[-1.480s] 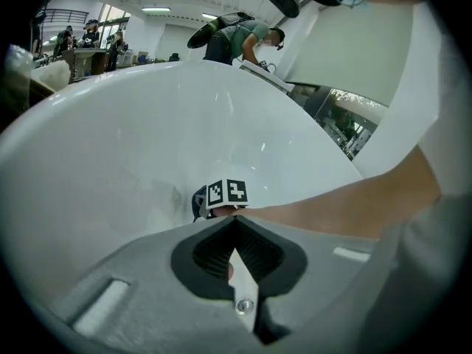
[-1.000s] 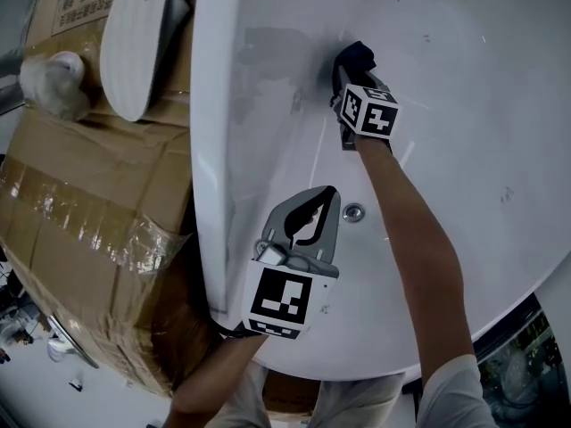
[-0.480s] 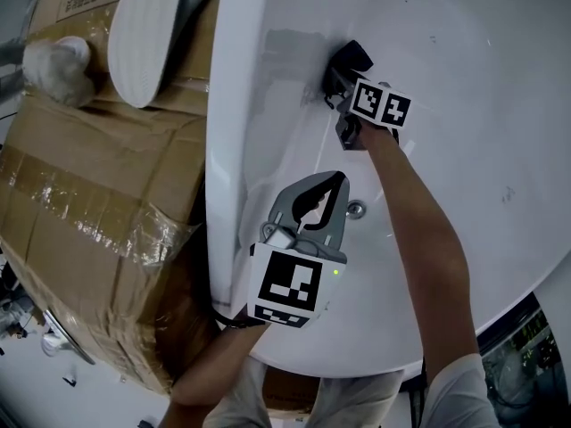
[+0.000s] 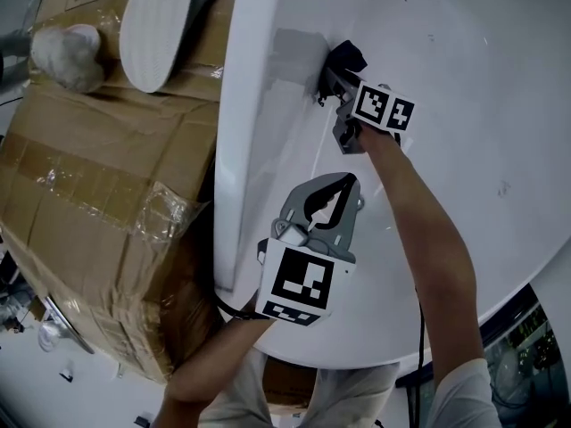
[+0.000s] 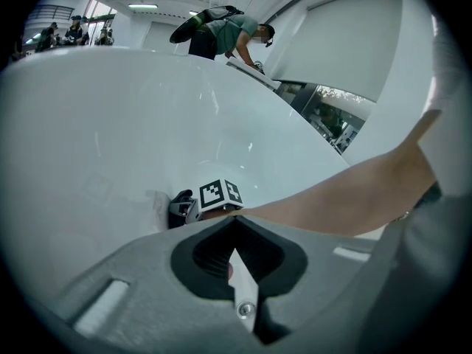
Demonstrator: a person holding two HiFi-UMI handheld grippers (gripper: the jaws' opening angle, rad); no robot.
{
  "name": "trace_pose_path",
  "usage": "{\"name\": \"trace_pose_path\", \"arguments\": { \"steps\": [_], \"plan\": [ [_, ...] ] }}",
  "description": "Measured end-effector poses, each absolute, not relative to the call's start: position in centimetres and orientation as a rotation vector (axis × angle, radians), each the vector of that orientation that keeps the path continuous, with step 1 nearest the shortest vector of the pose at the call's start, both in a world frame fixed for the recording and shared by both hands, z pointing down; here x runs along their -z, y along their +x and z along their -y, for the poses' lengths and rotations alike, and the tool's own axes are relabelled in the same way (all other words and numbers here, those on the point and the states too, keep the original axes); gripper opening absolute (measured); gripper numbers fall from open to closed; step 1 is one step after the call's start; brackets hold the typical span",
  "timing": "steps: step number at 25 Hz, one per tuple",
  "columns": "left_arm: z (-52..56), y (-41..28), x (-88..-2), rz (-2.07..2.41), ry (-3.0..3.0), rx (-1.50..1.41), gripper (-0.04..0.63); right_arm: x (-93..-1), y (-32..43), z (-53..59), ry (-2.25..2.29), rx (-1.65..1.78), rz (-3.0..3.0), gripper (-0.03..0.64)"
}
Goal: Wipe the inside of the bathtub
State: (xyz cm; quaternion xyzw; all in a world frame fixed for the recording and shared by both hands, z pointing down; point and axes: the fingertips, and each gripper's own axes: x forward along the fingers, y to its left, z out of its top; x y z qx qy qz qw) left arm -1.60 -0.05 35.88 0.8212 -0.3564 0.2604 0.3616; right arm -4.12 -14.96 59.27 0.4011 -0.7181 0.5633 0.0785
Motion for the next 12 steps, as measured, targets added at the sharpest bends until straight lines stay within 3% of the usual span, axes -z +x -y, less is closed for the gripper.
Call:
{"name": "trace_pose_path", "arguments": {
  "steps": [12],
  "plan": [
    [0.2,-0.2,-34.9,0.844,2.158,-0.662,-0.002,-55.3,-4.7,14.2,1.129,-1.611,2.236,0.078]
  ]
}}
